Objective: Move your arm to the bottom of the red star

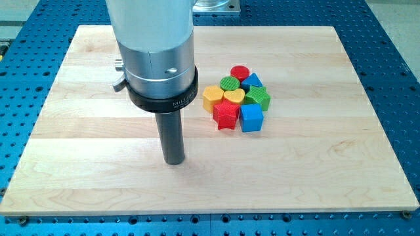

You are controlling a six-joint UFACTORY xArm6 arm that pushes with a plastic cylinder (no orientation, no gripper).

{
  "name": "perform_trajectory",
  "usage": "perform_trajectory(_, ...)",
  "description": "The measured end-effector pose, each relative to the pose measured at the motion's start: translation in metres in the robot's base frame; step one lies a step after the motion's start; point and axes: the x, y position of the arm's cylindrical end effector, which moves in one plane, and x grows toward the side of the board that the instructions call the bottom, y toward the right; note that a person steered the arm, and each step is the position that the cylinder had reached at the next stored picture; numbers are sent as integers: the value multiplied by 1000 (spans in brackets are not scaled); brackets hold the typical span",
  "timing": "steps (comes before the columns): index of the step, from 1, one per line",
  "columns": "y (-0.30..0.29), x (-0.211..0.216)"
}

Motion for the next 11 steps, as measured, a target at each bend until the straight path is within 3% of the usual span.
perform_trajectory(8, 18, -21)
perform_trajectory(9, -20, -11)
perform_trajectory(11, -17, 35)
